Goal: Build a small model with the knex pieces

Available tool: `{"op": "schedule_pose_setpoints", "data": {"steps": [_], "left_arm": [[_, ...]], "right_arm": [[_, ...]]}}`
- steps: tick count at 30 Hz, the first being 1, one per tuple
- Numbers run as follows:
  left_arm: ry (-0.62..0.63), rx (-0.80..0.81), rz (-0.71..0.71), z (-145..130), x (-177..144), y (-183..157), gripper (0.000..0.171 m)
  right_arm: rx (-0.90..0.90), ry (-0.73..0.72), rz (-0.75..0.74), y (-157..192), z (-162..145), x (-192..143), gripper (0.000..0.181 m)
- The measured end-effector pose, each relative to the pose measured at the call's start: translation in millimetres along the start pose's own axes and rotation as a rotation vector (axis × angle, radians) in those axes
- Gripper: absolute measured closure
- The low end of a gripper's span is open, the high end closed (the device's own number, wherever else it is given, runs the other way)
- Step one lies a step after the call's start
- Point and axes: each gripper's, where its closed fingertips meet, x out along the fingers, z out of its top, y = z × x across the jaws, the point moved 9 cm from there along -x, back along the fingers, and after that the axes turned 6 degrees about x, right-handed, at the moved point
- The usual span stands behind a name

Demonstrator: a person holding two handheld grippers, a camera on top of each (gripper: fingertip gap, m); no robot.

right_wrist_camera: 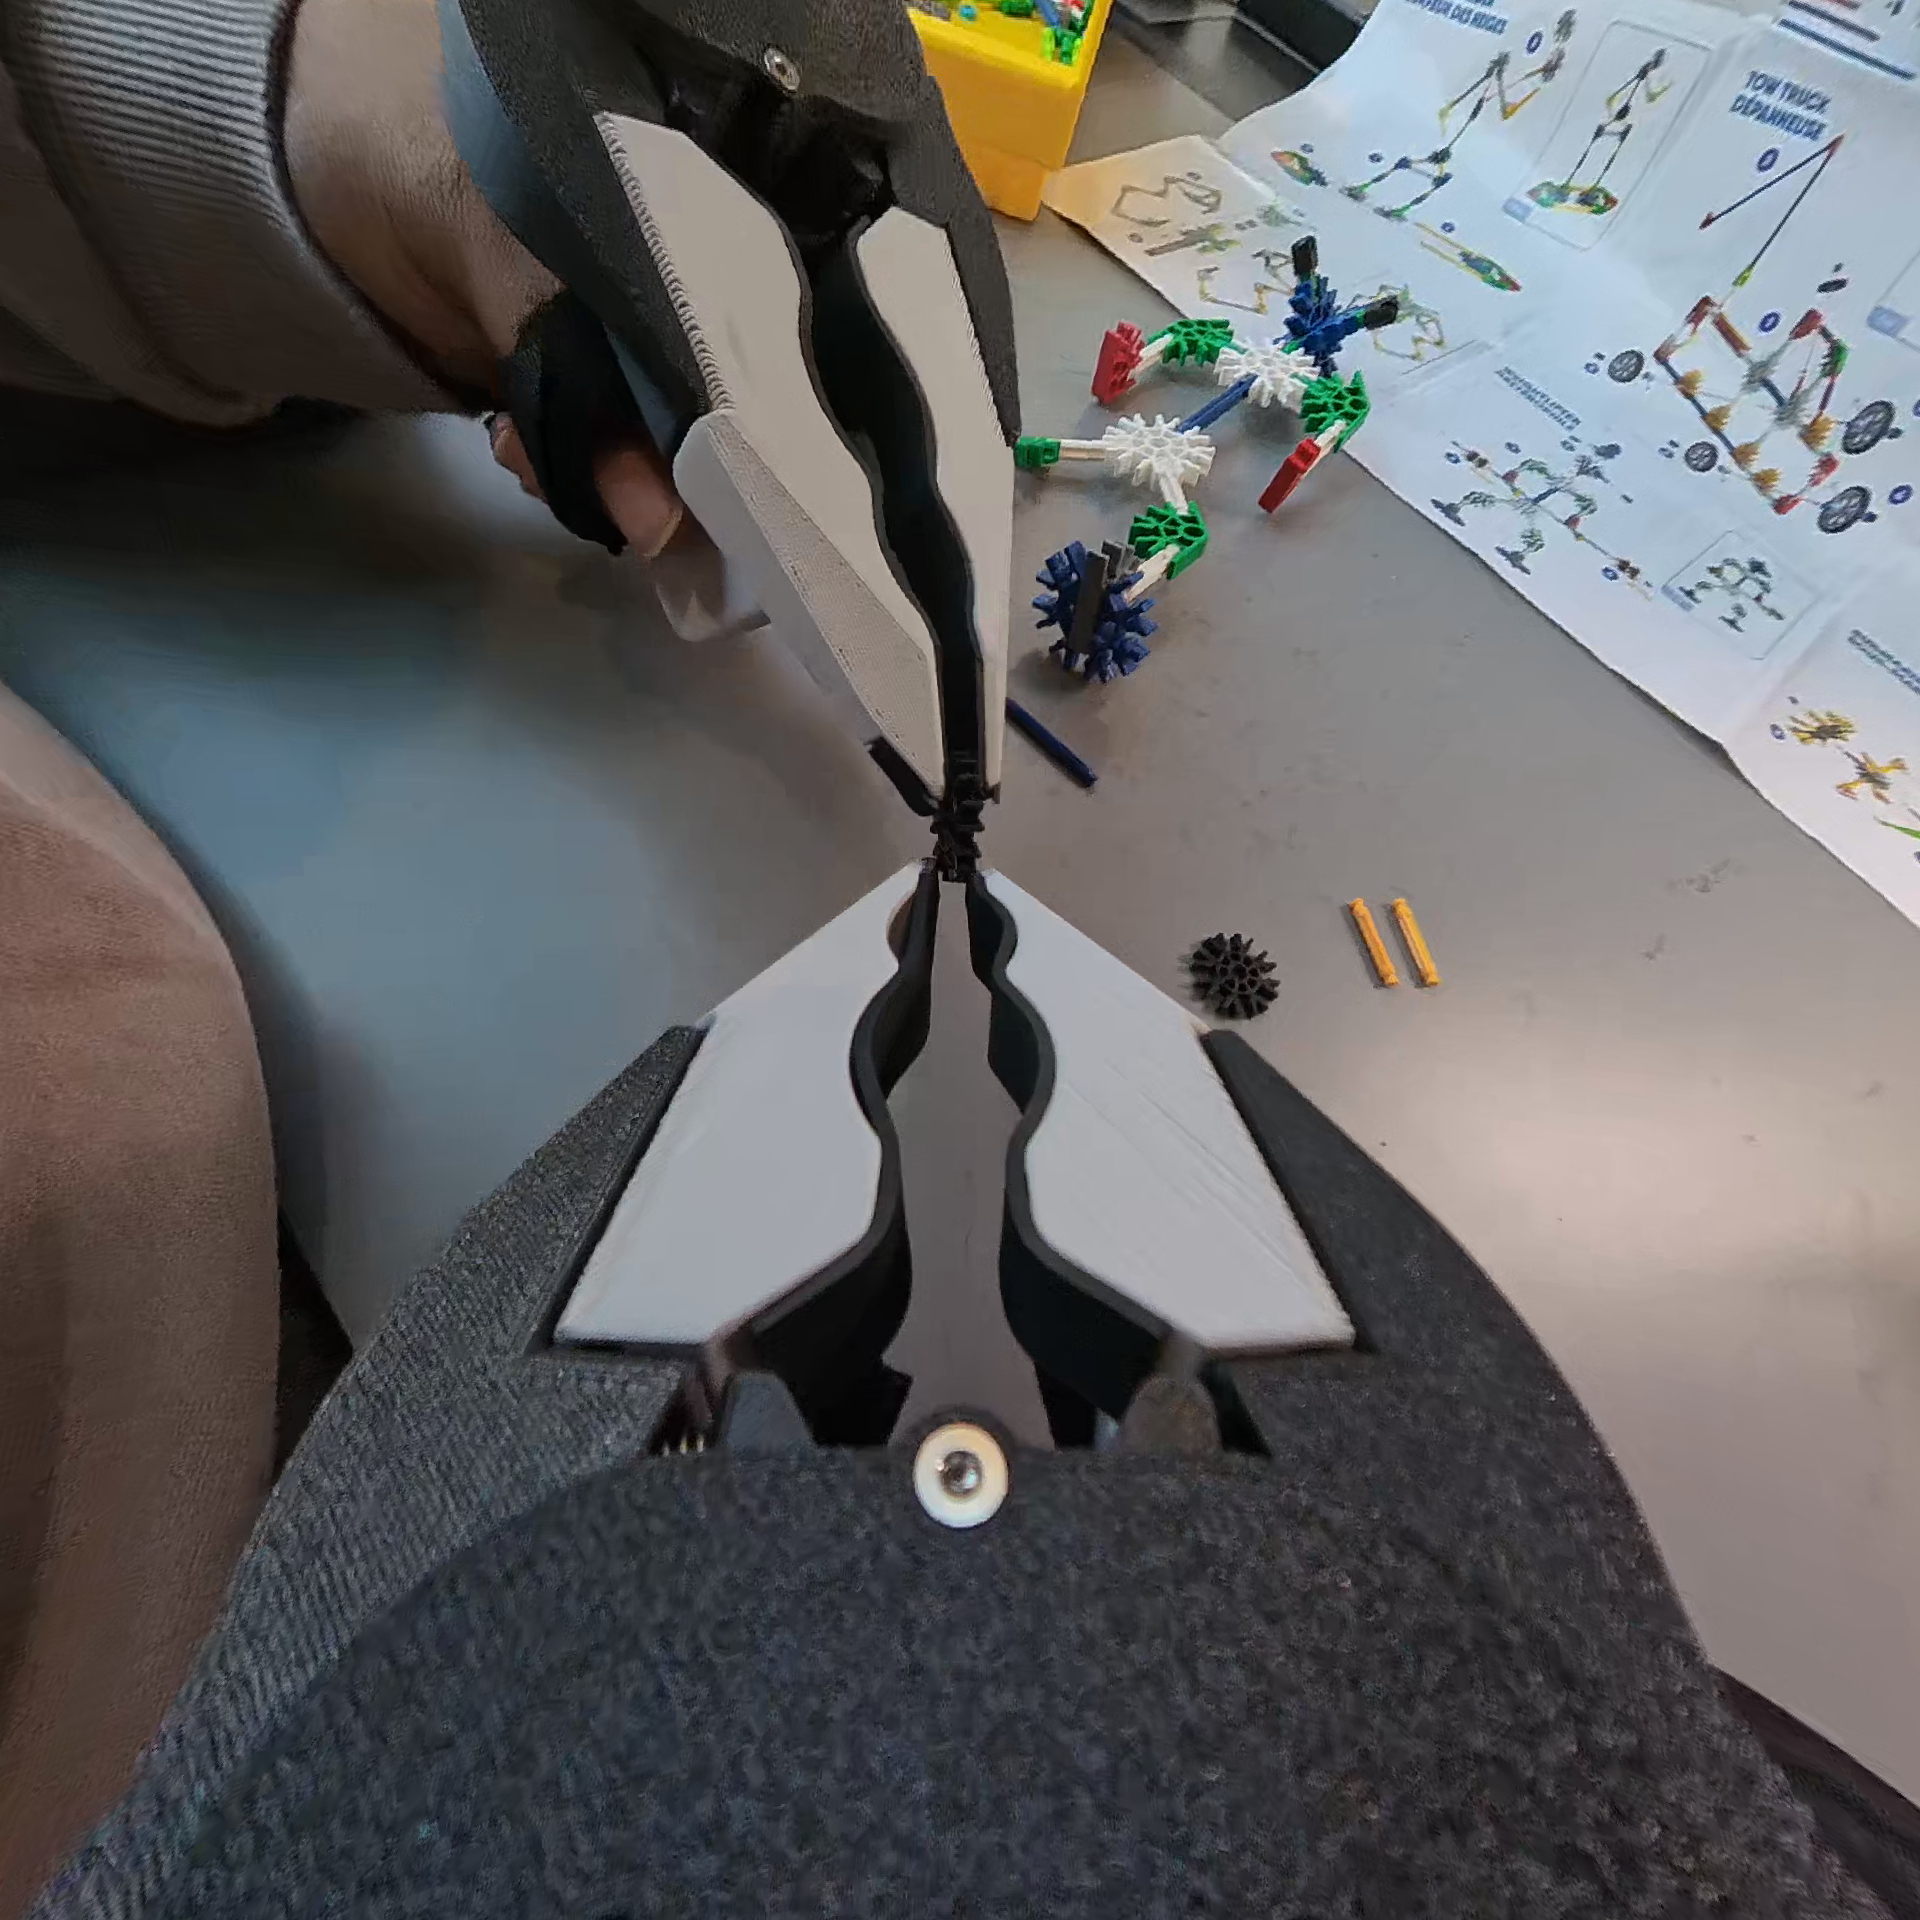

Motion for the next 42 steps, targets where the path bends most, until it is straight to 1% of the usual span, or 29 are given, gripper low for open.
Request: {"op": "schedule_pose_setpoints", "data": {"steps": [3, 7, 10, 13, 16, 24, 35, 42], "left_arm": [[0.054, 0.063, 0.010, -3.8, 7.8, -4.1, 0.167], [0.163, 0.171, 0.018, -10.4, 15.6, -6.6, 0.168], [0.249, 0.250, -0.010, -15.5, 21.6, -5.3, 0.168], [0.305, 0.318, -0.056, -15.9, 25.2, -2.1, 0.169], [0.349, 0.352, -0.086, -16.3, 28.1, 3.5, 0.168], [0.378, 0.405, -0.129, -13.1, 31.5, 12.2, 0.166], [0.374, 0.395, -0.114, -13.3, 30.8, 14.0, 0.165], [0.380, 0.380, -0.104, -12.6, 32.6, 16.1, 0.165]], "right_arm": [[-0.044, 0.047, 0.003, 1.6, -6.8, -0.7, 0.178], [-0.090, 0.133, -0.024, 7.4, -14.2, 4.7, 0.178], [-0.069, 0.204, -0.002, 8.9, -18.7, 9.7, 0.177], [-0.046, 0.226, 0.021, 7.1, -17.9, 10.2, 0.177], [-0.009, 0.229, 0.069, 5.6, -16.2, 9.8, 0.176], [-0.017, 0.274, 0.095, 4.3, -15.0, 10.1, 0.177], [-0.010, 0.271, 0.095, 4.4, -14.3, 11.1, 0.178], [0.024, 0.275, 0.106, 1.3, -13.2, 12.0, 0.179]]}}
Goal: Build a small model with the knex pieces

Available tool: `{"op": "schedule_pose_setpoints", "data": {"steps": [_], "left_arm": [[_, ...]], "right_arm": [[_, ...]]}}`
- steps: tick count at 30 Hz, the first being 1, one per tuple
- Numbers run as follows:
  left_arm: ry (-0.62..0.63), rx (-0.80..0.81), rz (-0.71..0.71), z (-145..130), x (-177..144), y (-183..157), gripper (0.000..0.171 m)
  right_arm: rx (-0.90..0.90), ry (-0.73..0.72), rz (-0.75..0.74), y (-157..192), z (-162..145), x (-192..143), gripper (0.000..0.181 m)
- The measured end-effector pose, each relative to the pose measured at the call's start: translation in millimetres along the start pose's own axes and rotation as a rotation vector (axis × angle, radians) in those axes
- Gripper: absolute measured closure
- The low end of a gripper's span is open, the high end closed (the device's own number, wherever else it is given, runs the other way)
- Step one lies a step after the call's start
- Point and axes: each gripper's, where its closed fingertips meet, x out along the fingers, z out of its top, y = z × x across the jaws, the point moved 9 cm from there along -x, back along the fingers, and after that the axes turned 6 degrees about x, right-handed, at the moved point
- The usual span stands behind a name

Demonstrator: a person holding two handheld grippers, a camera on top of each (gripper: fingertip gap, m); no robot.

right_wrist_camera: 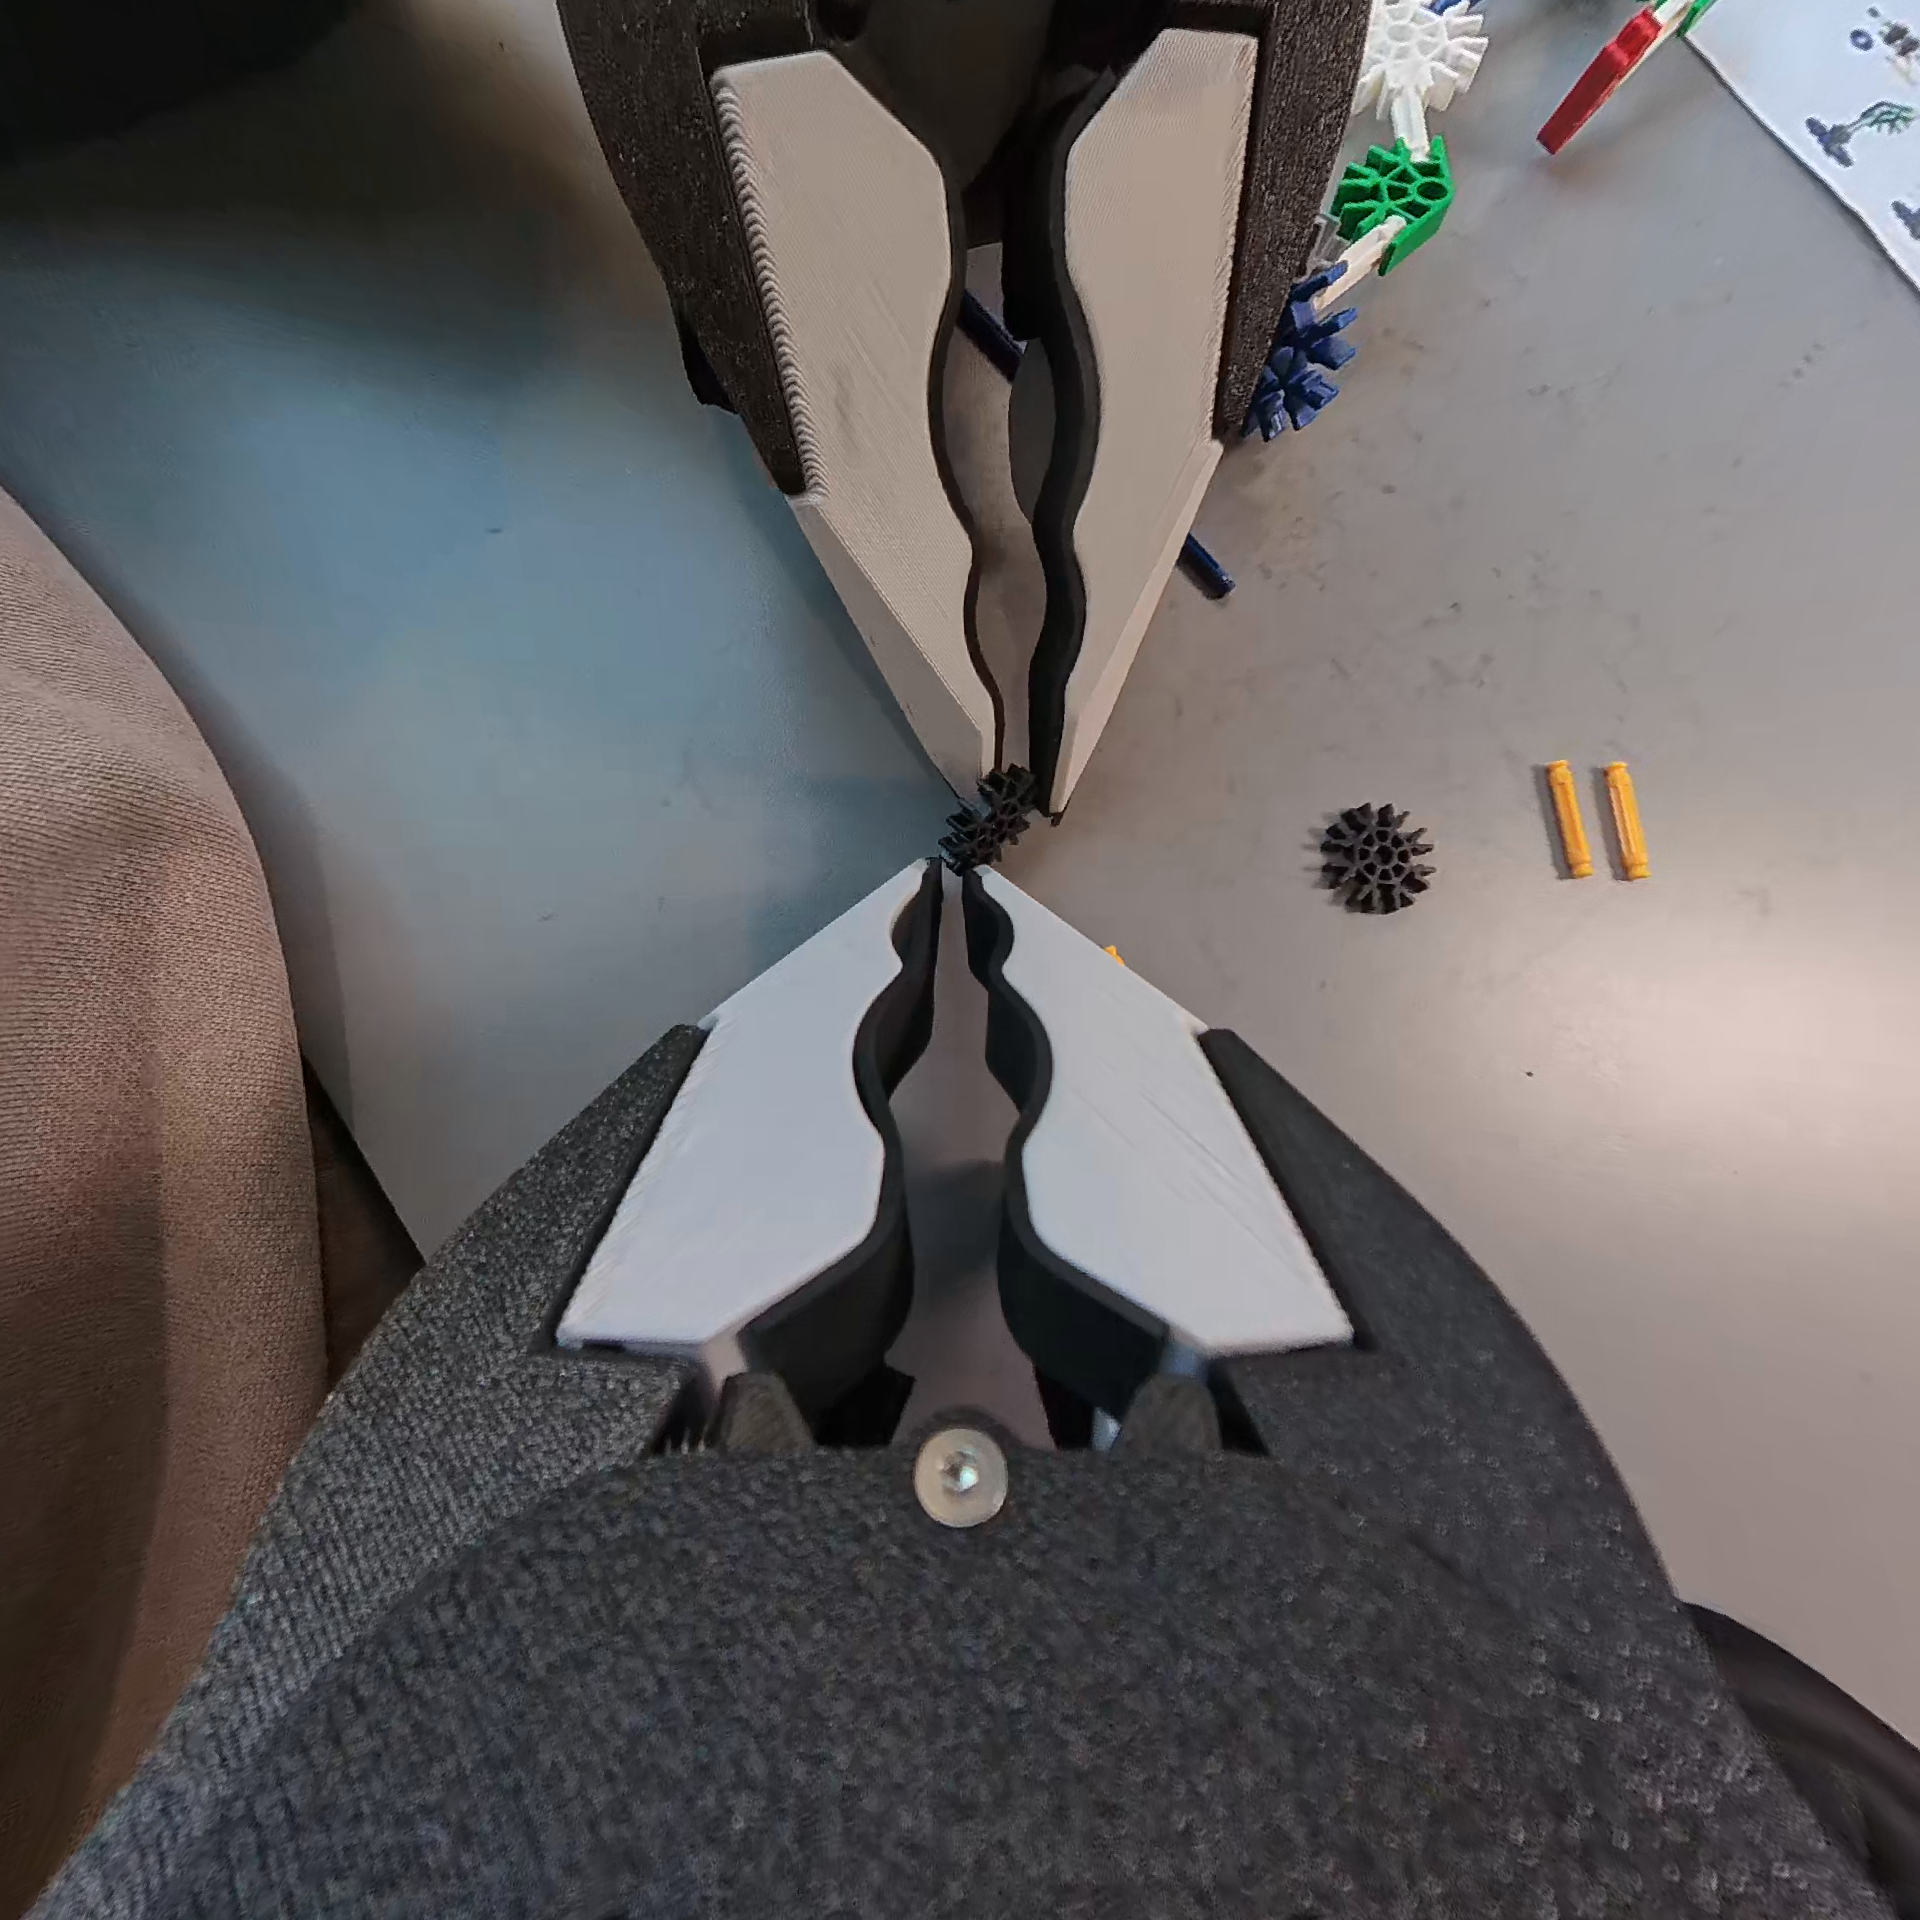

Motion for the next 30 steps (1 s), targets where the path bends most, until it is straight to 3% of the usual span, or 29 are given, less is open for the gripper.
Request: {"op": "schedule_pose_setpoints", "data": {"steps": [16, 30], "left_arm": [[-0.003, -0.027, -0.009, 0.4, 0.4, 1.0, 0.165], [0.001, -0.056, -0.009, 0.9, 0.8, 2.7, 0.166]], "right_arm": [[0.081, -0.003, 0.073, -5.8, -0.5, -3.1, 0.179], [0.063, 0.009, 0.046, -6.5, -0.4, -2.3, 0.176]]}}
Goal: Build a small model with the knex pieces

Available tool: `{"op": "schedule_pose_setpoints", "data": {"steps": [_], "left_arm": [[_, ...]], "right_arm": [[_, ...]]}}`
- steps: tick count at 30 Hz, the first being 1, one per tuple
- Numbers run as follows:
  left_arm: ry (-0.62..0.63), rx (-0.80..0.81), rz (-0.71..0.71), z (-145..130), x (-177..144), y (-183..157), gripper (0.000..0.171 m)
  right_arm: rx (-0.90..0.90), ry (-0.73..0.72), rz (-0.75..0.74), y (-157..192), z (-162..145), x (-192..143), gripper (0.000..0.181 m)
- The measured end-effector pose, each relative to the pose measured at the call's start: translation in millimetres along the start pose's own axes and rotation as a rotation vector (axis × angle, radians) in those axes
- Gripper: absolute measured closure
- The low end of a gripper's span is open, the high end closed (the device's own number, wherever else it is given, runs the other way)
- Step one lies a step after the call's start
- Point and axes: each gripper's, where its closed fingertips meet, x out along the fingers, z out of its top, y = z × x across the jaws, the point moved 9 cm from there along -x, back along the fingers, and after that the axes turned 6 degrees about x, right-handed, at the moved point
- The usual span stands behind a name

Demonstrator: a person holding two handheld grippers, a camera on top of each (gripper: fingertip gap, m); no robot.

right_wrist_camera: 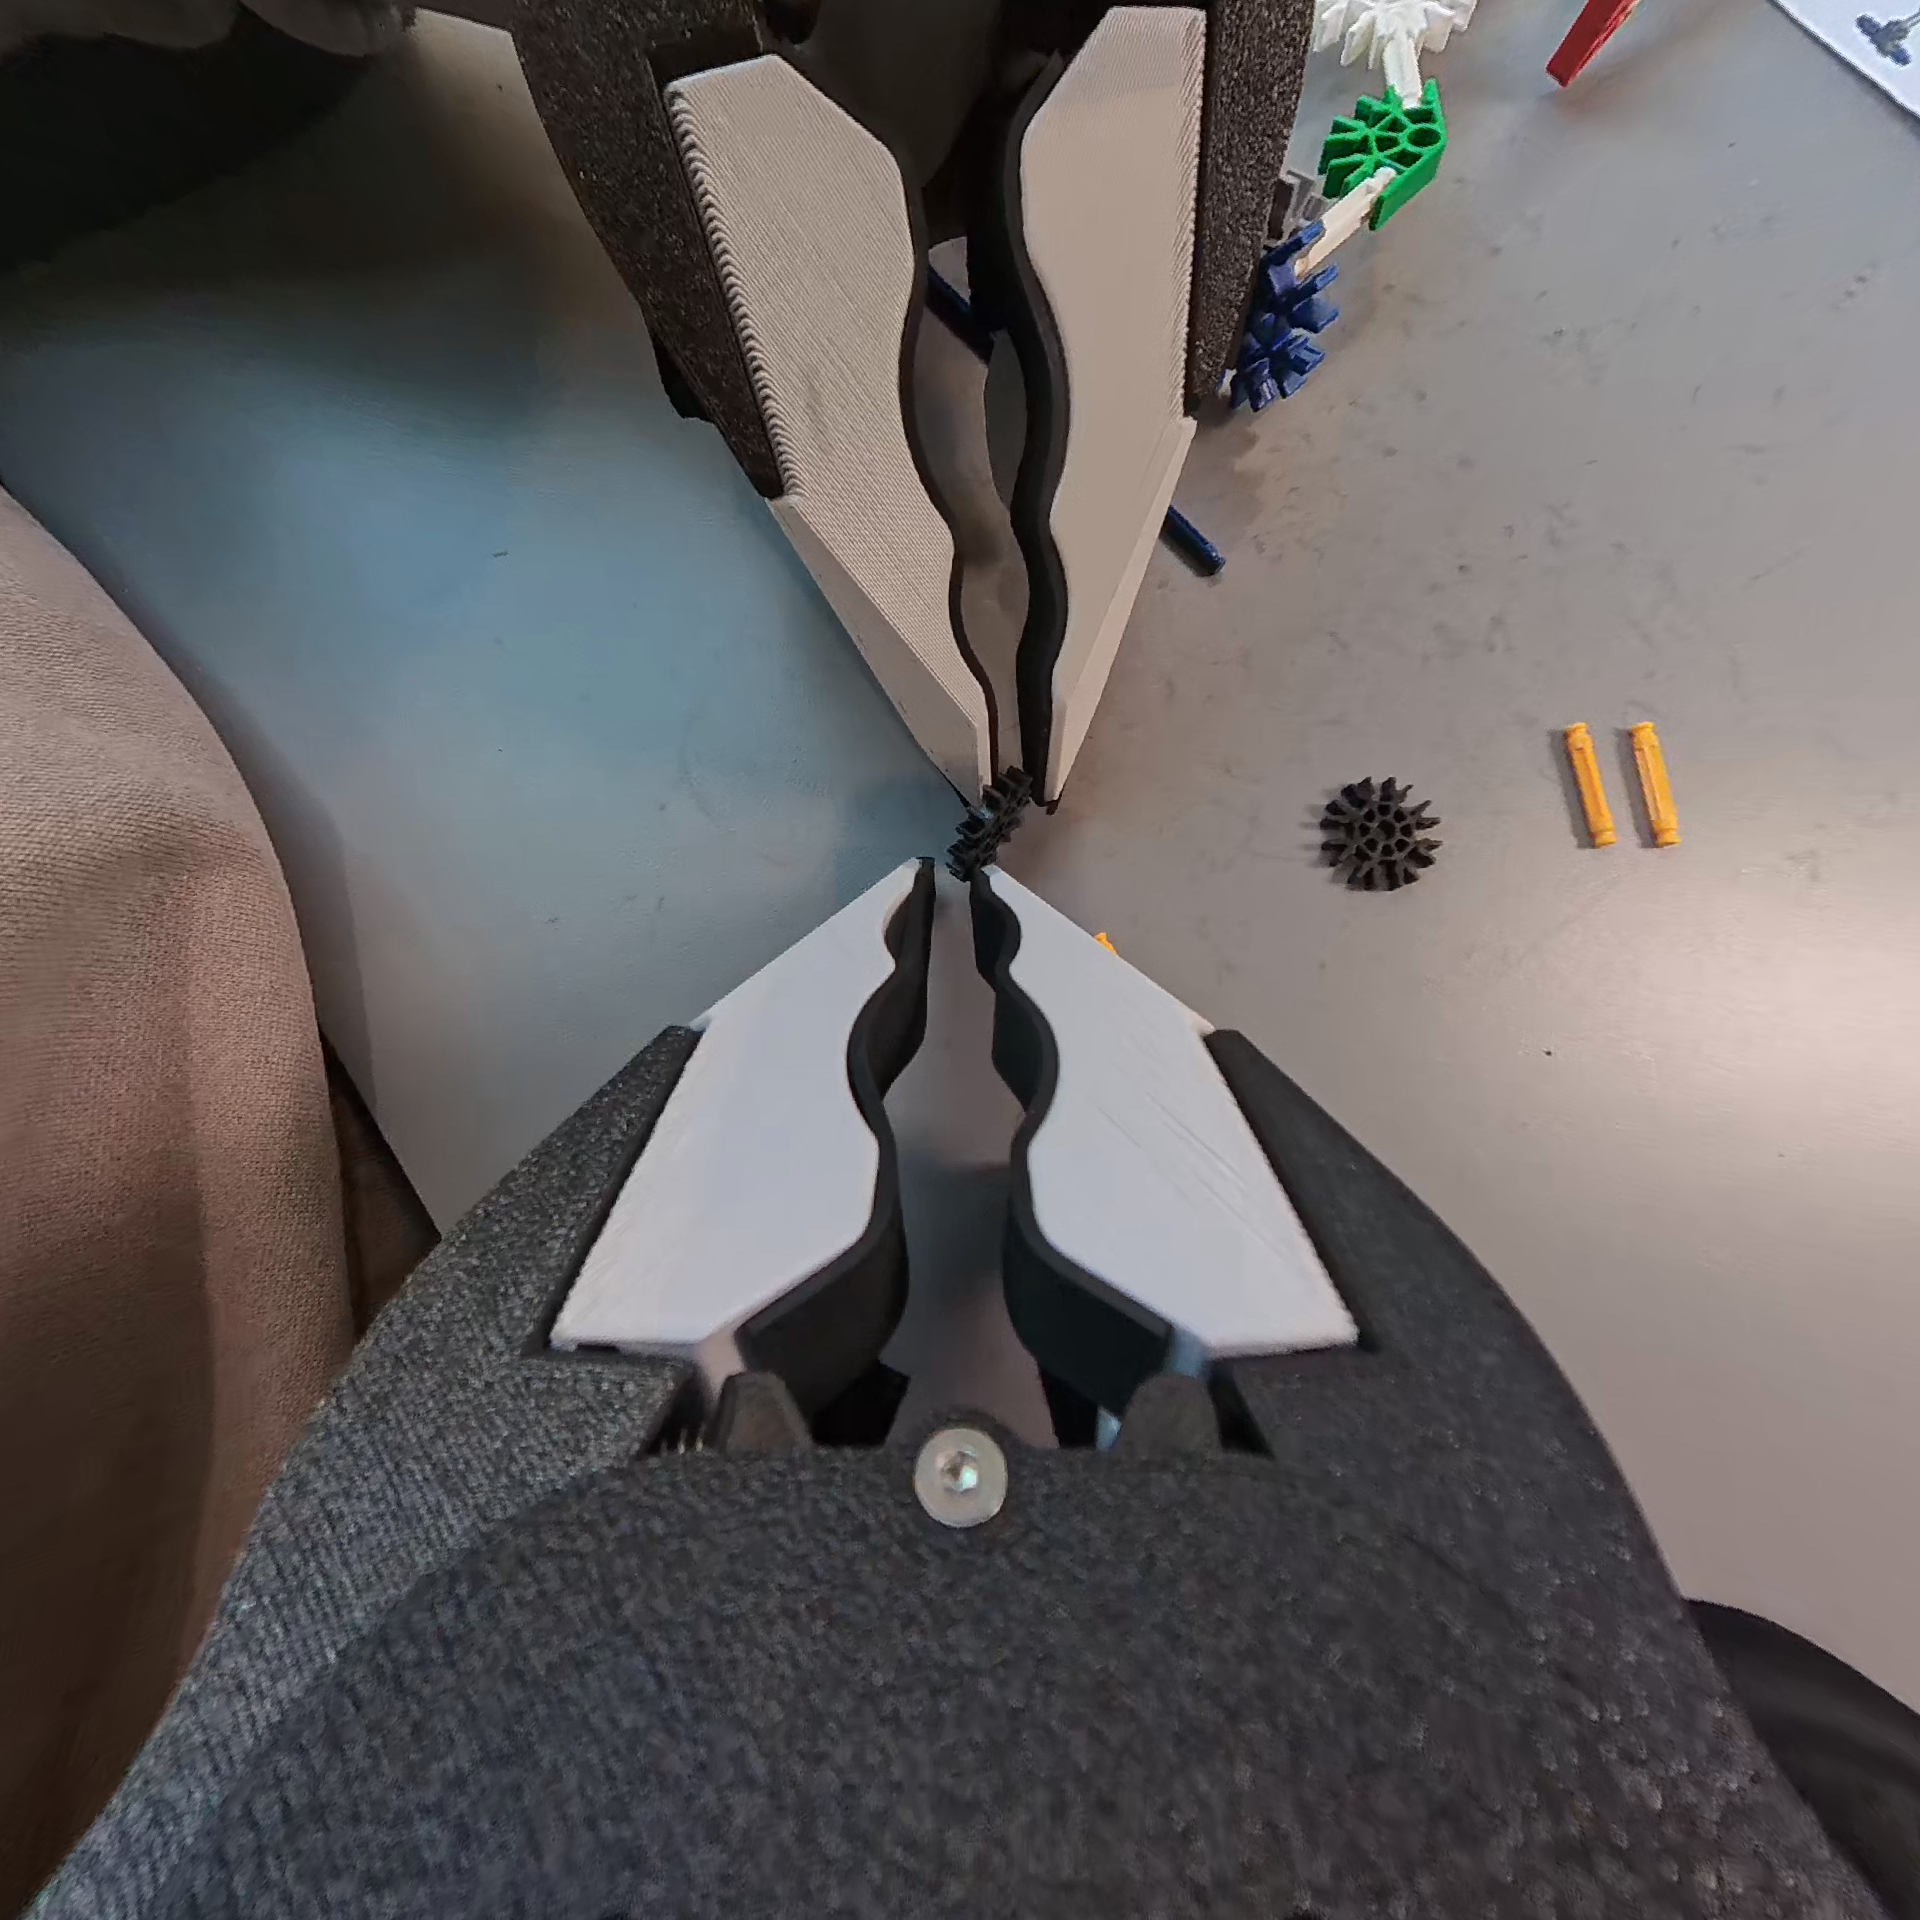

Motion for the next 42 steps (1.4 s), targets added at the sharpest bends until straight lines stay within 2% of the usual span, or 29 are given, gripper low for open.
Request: {"op": "schedule_pose_setpoints", "data": {"steps": [14, 42], "left_arm": [[-0.003, -0.010, 0.002, 0.4, -1.2, 1.2, 0.166], [-0.003, -0.025, -0.013, 0.9, -3.3, -4.9, 0.166]], "right_arm": [[0.007, 0.006, -0.002, -0.9, -0.1, 0.0, 0.177], [-0.045, 0.031, 0.051, -8.7, 5.6, 4.7, 0.167]]}}
